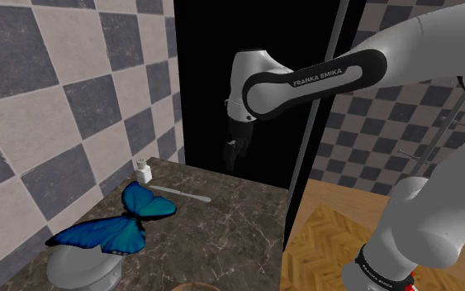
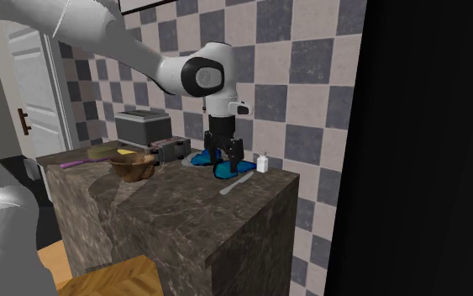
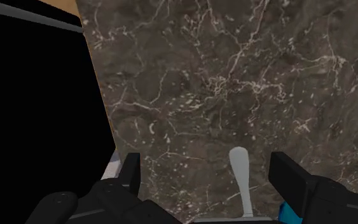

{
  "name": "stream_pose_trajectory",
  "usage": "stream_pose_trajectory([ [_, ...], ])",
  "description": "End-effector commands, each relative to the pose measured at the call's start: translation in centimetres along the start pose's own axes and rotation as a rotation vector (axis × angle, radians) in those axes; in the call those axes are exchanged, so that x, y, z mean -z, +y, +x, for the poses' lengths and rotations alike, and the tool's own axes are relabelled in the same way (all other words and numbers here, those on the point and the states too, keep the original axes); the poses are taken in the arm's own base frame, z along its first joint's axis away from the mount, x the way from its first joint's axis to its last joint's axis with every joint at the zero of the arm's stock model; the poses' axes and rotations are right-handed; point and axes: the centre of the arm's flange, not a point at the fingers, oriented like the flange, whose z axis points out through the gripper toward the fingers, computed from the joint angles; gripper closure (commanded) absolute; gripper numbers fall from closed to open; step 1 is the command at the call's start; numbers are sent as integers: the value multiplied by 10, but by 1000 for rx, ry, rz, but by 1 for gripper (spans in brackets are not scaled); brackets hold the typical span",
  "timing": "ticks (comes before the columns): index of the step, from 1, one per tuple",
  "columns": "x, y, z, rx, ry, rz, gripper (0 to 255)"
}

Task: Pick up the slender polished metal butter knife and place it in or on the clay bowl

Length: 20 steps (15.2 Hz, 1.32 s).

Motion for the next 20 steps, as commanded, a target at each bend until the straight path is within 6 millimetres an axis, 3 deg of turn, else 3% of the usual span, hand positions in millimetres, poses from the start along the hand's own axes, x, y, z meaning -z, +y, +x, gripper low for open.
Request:
stream_pose_trajectory([
  [1,-14,-16,23,31,8,-6,0],
  [15,-101,-104,155,239,59,-59,0],
  [20,-125,-105,160,244,60,-60,0],
])
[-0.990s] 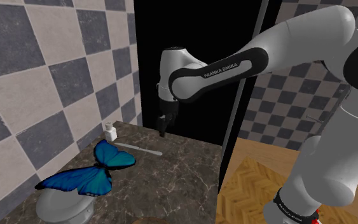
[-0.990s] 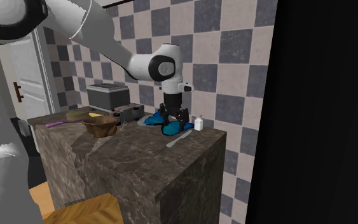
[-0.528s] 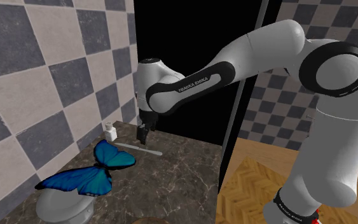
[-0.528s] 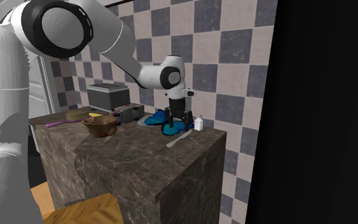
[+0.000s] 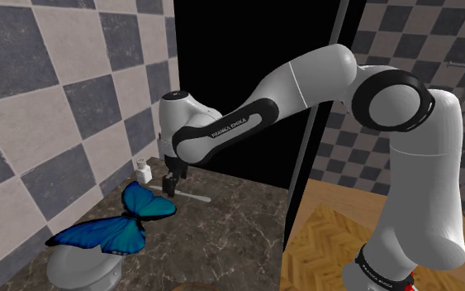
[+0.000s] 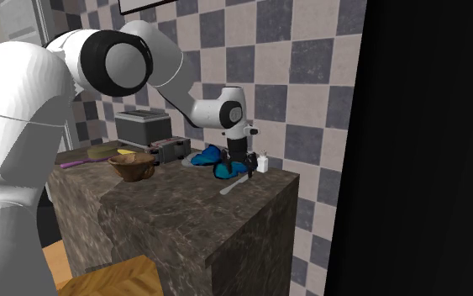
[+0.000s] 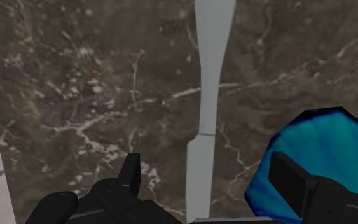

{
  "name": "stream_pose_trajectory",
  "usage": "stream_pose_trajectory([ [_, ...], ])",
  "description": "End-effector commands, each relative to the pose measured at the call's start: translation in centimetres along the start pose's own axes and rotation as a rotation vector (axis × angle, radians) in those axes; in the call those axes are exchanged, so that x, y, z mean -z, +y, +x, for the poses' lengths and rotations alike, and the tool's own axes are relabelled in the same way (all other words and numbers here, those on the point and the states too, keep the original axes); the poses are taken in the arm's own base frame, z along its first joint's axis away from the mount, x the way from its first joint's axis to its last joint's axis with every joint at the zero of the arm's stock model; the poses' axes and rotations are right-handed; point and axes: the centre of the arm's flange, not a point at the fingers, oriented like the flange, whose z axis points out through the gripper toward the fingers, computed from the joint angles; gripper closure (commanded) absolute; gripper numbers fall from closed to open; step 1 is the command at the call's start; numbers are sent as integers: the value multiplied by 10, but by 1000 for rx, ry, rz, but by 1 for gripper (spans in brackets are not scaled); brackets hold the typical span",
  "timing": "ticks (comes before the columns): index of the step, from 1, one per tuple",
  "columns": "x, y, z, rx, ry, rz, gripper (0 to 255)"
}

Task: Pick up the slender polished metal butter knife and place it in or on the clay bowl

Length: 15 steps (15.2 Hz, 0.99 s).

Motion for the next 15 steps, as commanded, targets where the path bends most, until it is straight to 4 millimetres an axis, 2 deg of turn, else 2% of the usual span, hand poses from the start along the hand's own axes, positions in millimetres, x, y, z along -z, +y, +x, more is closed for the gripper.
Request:
stream_pose_trajectory([
  [1,-10,0,1,1,0,0,0],
  [3,-24,0,1,1,0,0,0],
  [11,-24,0,1,1,0,0,0],
  [12,-25,1,1,1,1,0,255],
  [15,-23,-2,-3,1,1,-1,255],
])
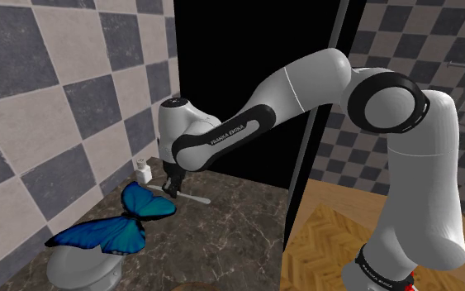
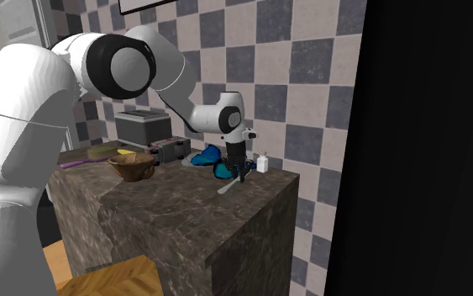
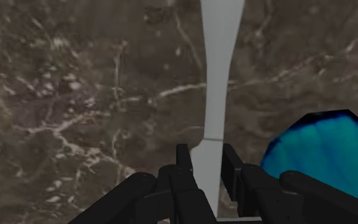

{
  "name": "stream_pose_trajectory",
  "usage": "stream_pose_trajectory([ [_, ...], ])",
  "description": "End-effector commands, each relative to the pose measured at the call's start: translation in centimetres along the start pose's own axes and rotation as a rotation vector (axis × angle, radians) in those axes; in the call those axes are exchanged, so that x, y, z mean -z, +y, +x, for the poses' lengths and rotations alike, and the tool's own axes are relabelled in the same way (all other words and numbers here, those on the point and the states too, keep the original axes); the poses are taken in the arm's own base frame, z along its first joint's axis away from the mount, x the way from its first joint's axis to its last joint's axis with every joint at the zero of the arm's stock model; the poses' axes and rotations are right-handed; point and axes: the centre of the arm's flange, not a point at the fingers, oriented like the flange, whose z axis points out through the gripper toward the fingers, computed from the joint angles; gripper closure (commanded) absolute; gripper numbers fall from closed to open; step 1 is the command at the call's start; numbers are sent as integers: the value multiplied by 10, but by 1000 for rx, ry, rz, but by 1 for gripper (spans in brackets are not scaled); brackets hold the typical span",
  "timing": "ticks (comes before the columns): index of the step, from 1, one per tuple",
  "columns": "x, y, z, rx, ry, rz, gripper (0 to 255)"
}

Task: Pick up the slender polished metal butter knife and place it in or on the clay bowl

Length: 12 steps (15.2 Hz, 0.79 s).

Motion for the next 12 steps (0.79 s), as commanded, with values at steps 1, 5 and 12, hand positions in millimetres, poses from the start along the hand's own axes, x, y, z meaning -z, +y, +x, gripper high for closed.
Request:
stream_pose_trajectory([
  [1,-6,4,-3,-7,-14,-4,255],
  [5,-6,6,-1,-7,-14,-3,255],
  [12,24,10,3,-7,-15,-3,255],
])
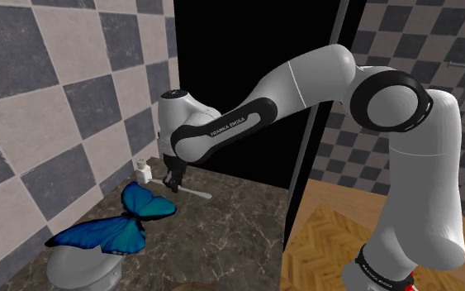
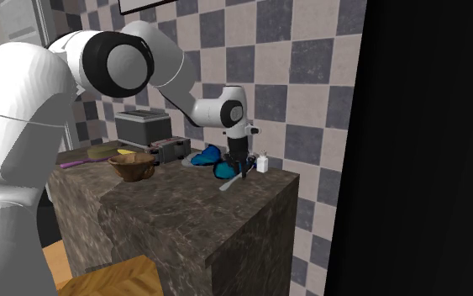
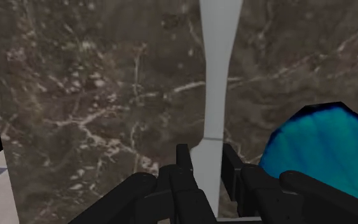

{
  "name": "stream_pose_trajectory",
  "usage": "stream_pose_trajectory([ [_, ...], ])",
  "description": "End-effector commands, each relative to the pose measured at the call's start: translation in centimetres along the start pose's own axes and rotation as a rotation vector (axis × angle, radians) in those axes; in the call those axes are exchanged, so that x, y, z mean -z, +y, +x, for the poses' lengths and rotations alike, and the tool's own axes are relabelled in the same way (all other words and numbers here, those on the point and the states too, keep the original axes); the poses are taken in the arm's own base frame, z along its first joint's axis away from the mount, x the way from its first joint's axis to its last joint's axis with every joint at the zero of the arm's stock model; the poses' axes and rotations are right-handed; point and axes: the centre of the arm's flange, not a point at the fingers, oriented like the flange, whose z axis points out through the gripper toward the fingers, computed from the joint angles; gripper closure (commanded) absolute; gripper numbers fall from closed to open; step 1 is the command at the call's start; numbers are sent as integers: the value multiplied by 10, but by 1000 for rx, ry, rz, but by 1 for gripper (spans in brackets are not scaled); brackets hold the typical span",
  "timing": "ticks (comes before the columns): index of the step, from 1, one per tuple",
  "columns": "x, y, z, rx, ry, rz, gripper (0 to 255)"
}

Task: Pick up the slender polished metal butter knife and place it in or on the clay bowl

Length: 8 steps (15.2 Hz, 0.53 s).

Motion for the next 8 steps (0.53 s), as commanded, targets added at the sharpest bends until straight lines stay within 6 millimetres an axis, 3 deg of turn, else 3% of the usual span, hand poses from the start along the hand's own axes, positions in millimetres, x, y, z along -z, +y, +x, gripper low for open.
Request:
stream_pose_trajectory([
  [1,11,0,0,0,-1,0,255],
  [8,47,2,4,0,-1,0,255],
])
